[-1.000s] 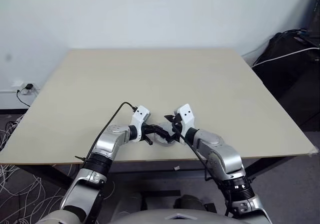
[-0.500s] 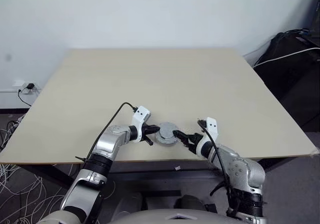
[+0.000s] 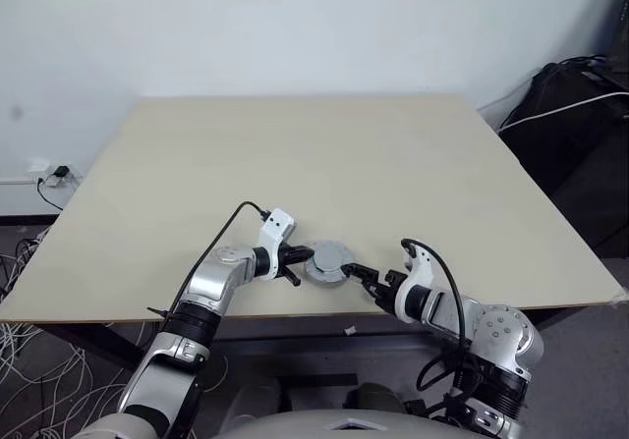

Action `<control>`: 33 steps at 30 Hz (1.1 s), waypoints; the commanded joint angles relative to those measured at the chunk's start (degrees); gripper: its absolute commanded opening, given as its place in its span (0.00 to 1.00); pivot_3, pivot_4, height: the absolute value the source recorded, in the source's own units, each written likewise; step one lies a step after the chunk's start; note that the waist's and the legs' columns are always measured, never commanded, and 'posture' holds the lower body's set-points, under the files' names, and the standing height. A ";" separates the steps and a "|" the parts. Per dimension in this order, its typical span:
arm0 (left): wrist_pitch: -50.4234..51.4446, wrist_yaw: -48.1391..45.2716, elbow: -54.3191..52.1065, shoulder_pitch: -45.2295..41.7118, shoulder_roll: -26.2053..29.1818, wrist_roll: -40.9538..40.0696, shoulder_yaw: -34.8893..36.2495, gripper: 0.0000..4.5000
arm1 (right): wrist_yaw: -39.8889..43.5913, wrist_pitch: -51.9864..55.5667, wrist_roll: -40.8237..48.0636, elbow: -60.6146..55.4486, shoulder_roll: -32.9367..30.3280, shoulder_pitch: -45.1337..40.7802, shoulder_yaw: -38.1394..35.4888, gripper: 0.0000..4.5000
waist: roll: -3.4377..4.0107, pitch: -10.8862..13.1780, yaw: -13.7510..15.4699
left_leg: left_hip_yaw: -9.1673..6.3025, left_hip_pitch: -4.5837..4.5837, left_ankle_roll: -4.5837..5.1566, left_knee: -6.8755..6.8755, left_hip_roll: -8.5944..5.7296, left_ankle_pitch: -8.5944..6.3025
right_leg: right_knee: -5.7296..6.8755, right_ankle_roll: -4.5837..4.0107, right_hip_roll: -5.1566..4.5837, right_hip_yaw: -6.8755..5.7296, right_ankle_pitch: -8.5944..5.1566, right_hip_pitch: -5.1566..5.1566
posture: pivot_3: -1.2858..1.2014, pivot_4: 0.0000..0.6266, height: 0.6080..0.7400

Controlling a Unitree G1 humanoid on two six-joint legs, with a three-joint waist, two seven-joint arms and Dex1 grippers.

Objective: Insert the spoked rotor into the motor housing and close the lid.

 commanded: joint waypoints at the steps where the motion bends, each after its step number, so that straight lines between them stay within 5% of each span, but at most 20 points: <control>1: 1.54 -0.94 0.25 0.94 -0.25 0.45 -2.21 0.00 | -1.24 -1.05 0.55 0.76 5.19 -1.70 -0.28 0.99 | 0.03 -0.02 -0.01 | 0.00 0.00 0.00 0.01 0.00 0.00 | 0.00 0.00 0.00 0.00 0.00 0.01 | 0.52 0.00 1.00; 18: 1.47 -1.02 0.31 0.71 -0.33 0.42 -2.15 0.00 | -4.83 -7.05 2.99 7.11 9.62 -5.16 -0.01 0.99 | 0.10 -0.08 -0.20 | 0.00 0.03 0.02 0.06 -0.01 0.01 | 0.00 0.02 0.13 -0.09 0.01 0.10 | 0.52 0.00 1.00; 33: 1.56 -1.02 -0.01 0.88 -0.38 0.31 -2.17 0.00 | -4.77 -9.82 2.45 8.66 5.36 -4.32 1.94 0.99 | 0.12 -0.09 -0.47 | 0.04 0.08 0.31 0.09 -0.03 0.17 | 0.03 0.04 0.22 -0.19 0.01 0.14 | 0.52 0.00 1.00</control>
